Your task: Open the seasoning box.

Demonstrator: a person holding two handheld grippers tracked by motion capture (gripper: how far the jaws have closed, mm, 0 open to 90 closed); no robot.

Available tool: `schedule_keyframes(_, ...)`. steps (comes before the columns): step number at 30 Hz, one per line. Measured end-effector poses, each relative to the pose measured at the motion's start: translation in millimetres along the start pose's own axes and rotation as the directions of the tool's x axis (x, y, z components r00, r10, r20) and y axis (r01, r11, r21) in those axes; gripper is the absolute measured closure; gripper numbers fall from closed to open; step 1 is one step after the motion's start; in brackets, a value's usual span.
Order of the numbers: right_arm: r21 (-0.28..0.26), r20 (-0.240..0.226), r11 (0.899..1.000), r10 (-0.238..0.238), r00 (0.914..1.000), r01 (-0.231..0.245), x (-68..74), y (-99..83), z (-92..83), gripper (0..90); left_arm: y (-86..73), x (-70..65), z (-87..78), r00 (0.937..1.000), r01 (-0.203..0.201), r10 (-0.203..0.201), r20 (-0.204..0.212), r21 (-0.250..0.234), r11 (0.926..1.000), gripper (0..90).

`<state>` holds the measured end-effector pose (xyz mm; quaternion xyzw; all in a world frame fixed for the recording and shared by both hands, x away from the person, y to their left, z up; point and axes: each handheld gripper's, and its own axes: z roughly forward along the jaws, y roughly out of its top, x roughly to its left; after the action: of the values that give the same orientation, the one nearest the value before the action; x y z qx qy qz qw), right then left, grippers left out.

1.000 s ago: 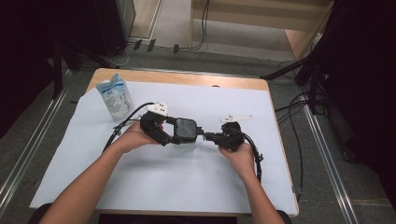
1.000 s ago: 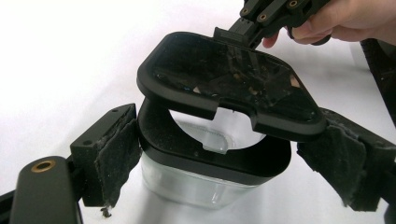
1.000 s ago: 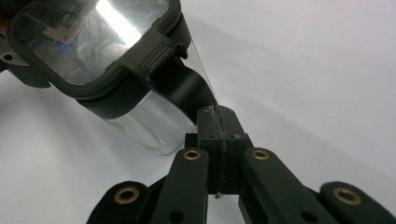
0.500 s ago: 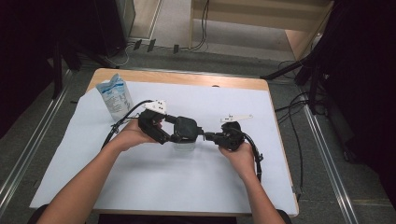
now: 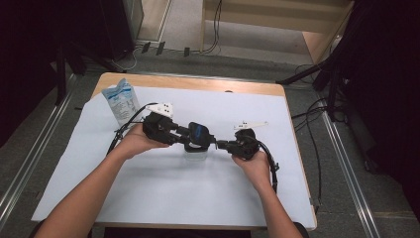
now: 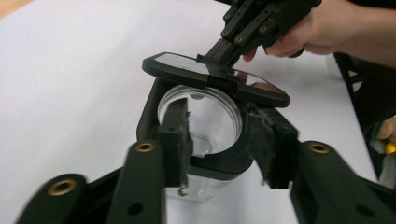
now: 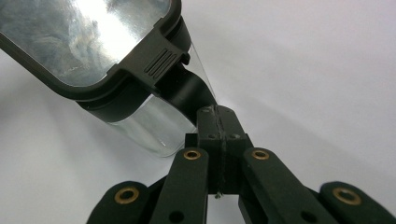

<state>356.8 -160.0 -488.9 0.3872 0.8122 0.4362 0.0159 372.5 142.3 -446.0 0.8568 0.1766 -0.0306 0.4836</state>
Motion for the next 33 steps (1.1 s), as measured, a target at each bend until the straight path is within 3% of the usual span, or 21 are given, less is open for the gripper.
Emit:
schedule_keyframes(2,0.001,0.000,1.000,-0.003,1.0000,0.003,-0.1,0.0,-0.1,90.0,1.2,0.6,-1.8,0.9998,0.018,-0.018,0.004,-0.005,0.9998,70.8)
schedule_keyframes(6,-0.001,-0.002,1.000,-0.003,1.0000,0.003,-0.3,-0.1,0.0,90.0,6.8,-3.0,-2.4,1.0000,0.003,-0.003,0.007,0.023,0.9997,82.3)
schedule_keyframes(13,0.002,-0.001,1.000,-0.002,1.0000,0.002,0.0,-0.1,-0.4,90.0,21.4,-10.4,0.8,0.9999,-0.009,0.008,0.011,0.074,0.9972,90.0)
schedule_keyframes(25,-0.007,-0.007,1.000,0.021,0.9998,-0.021,-0.4,-0.7,-0.2,90.0,41.7,-6.9,8.4,0.9998,0.000,-0.002,0.019,0.106,0.9944,90.0)
schedule_keyframes(33,-0.021,0.002,1.000,0.023,0.9997,-0.023,1.3,-2.5,0.1,90.0,53.1,-6.5,23.0,0.9997,0.015,-0.017,0.015,0.111,0.9937,90.0)
